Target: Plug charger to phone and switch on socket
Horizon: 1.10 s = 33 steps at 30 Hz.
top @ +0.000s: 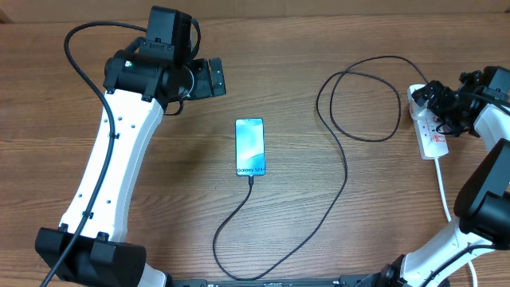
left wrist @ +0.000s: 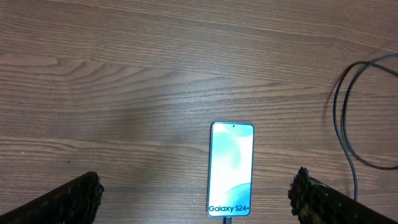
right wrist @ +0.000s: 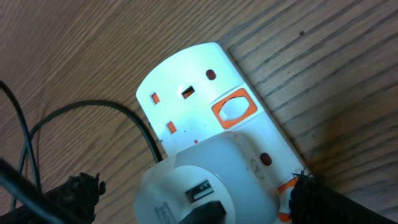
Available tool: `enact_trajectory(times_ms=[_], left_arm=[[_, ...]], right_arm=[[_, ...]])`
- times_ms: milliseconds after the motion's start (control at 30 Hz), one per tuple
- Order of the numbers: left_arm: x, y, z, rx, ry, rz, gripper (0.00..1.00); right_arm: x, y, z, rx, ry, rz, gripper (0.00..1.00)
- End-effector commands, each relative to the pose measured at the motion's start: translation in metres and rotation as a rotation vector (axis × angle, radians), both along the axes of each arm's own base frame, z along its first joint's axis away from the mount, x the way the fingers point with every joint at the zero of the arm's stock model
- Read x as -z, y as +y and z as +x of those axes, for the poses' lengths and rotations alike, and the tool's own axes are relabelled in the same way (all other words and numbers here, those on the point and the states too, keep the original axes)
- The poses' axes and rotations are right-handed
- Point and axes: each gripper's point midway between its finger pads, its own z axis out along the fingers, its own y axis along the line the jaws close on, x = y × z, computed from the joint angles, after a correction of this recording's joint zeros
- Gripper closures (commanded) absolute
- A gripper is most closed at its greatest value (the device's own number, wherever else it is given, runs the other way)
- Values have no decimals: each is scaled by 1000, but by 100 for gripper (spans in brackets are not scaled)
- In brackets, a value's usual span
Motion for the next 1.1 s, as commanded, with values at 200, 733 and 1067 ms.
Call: enact_trajectory(times_ms=[200, 733, 1067], left_arm=[[-9, 4, 4, 5, -31, 16, 0], [-9, 4, 4, 5, -31, 16, 0], [-9, 4, 4, 5, -31, 16, 0]], right_arm=[[1, 20, 0, -53, -4, 63, 0], [12, 47, -11, -97, 61, 161, 1], [13, 43, -12, -65, 73, 160, 3]])
